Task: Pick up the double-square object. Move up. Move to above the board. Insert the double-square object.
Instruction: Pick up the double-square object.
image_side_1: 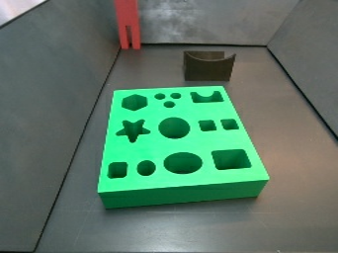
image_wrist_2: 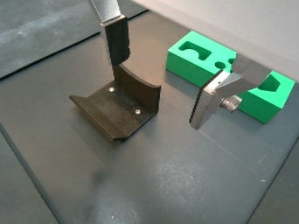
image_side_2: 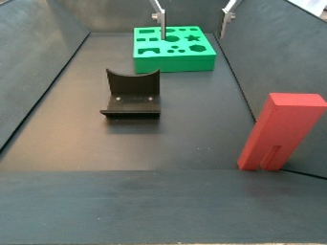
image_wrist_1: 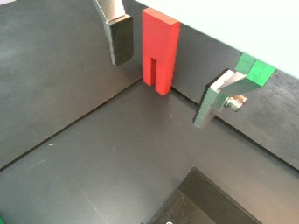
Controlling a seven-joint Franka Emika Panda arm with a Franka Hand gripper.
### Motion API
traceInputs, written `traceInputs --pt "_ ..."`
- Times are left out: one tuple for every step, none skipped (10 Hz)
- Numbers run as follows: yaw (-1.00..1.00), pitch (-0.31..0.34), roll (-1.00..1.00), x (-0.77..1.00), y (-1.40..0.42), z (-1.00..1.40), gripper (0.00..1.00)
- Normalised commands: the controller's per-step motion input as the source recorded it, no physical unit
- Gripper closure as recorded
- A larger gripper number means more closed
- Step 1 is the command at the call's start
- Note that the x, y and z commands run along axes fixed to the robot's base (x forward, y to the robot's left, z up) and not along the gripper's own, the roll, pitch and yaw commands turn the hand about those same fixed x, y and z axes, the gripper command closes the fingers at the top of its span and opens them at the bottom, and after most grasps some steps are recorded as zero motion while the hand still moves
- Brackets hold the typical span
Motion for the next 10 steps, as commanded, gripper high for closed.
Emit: traceInputs --pt "0.00 -0.010 0.00 0.00 0.00 0.00 0.00" --pt "0.00 0.000 0.00 -0.03 0.04 0.00 0.00" --pt "0.00 0.000 0.02 -0.44 0.30 -0.10 0.00" --pt "0.00 0.000 0.05 -0.66 0.55 -0.14 0.00" --pt "0.00 0.000 0.05 -0.66 0.65 -0.15 0.00" --pt "0.00 0.000 0.01 -0.72 0.73 -0.08 0.00" --pt "0.00 -0.046 -0.04 -0.56 0.72 0.00 0.00" --pt "-0.13 0.000 -0.06 -0.27 0.74 0.00 0.00" --pt "-0.18 0.000 -0.05 -0.31 0.69 0.00 0.00" --pt "-0.25 -0.014 -0.05 -0.39 0.59 0.00 0.00"
